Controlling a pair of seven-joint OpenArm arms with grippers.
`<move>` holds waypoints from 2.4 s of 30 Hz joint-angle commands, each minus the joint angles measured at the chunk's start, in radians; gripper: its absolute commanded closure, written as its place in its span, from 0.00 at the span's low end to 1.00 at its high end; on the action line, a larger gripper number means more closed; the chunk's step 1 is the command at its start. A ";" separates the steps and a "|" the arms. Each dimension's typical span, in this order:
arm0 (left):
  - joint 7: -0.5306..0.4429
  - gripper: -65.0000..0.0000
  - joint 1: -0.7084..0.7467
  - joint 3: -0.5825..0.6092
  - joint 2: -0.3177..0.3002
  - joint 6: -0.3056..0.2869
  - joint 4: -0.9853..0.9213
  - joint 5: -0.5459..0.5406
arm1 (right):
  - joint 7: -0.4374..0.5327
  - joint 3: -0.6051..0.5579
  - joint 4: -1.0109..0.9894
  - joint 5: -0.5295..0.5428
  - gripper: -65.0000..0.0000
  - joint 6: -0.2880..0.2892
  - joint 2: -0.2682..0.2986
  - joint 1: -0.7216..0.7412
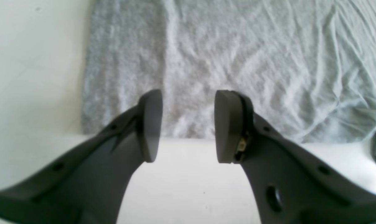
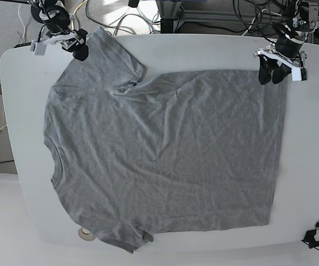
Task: Fold the T-shirt properly
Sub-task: 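Lower both grippers toward the shirt's shoulder edge corners, then close both grippers on the shirt's shoulder edge corners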
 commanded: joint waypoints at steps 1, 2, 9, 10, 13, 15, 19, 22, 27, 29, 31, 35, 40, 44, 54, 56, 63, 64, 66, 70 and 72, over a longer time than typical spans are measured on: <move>-0.026 0.61 -0.006 -0.038 -0.014 -0.003 -0.003 -0.032 | 0.007 0.005 -0.012 0.012 0.43 0.010 0.008 -0.012; -0.026 0.61 -0.006 -0.046 -0.014 -0.003 -0.006 -0.032 | 0.007 0.005 -0.018 0.012 0.43 0.010 0.008 -0.006; -0.026 0.60 -0.007 -0.053 -0.020 -0.003 -0.017 -0.030 | 0.007 0.003 -0.053 0.009 0.43 0.010 0.008 0.008; -0.026 0.60 -0.007 -0.053 -0.030 -0.003 -0.017 -0.032 | 0.007 -0.001 -0.063 0.010 0.43 0.010 0.008 0.008; -0.026 0.60 -0.007 -0.055 -0.040 -0.003 -0.017 -0.033 | 0.007 -0.040 -0.082 0.004 0.43 0.010 0.010 0.008; -0.026 0.60 -0.007 -0.076 -0.043 -0.003 -0.017 -0.033 | 0.007 -0.044 -0.084 0.004 0.43 0.010 0.008 0.006; 0.000 0.60 -0.010 -0.130 -0.043 -0.003 -0.017 -0.029 | 0.007 -0.097 -0.084 0.004 0.43 0.010 0.007 0.004; 0.060 0.61 -0.010 -0.168 -0.054 -0.003 -0.017 -0.032 | 0.007 -0.107 -0.084 0.004 0.43 0.010 0.005 0.004; 0.072 0.61 -0.035 -0.191 -0.053 -0.003 -0.017 -0.029 | 0.007 -0.150 -0.084 0.004 0.43 0.003 0.005 0.006; 0.072 0.61 -0.035 -0.191 -0.053 -0.003 -0.017 -0.029 | 0.007 -0.152 -0.084 0.004 0.43 0.002 0.005 0.008; 0.072 0.61 -0.036 -0.191 -0.053 -0.003 -0.017 -0.029 | 0.007 -0.153 -0.084 0.004 0.43 0.002 0.005 0.008; 0.072 0.61 -0.038 -0.191 -0.053 -0.003 -0.017 -0.029 | 0.007 -0.187 -0.084 0.003 0.43 -0.001 0.011 0.000; 0.074 0.61 -0.039 -0.191 -0.053 -0.003 -0.018 -0.029 | 0.007 -0.195 -0.084 0.003 0.58 0.003 0.011 -0.015; 0.074 0.61 -0.039 -0.191 -0.053 -0.003 -0.043 -0.029 | 0.007 -0.190 -0.084 0.003 0.75 0.003 0.013 -0.014; 0.074 0.60 -0.039 -0.191 -0.053 -0.003 -0.058 -0.029 | 0.007 -0.192 -0.084 0.003 1.00 -0.001 0.011 0.008; 0.074 0.60 -0.041 -0.190 -0.054 -0.003 -0.058 -0.032 | 0.007 -0.190 -0.084 0.003 1.00 -0.001 0.011 0.008; 0.229 0.60 -0.131 -0.193 -0.049 -0.024 -0.120 -0.078 | 0.007 -0.193 -0.084 0.003 1.00 0.000 0.013 0.009; 0.242 0.60 -0.142 -0.193 -0.049 -0.052 -0.135 -0.087 | 0.007 -0.193 -0.084 0.003 1.00 0.000 0.013 0.009; 0.256 0.59 -0.156 -0.193 -0.049 -0.101 -0.162 -0.092 | 0.007 -0.193 -0.084 0.003 1.00 0.000 0.013 0.009; 0.273 0.49 -0.165 -0.193 -0.049 -0.113 -0.209 -0.096 | 0.007 -0.192 -0.084 0.003 1.00 0.000 0.013 0.009; 0.273 0.49 -0.164 -0.193 -0.049 -0.113 -0.225 -0.093 | 0.007 -0.192 -0.084 0.003 1.00 0.000 0.013 0.009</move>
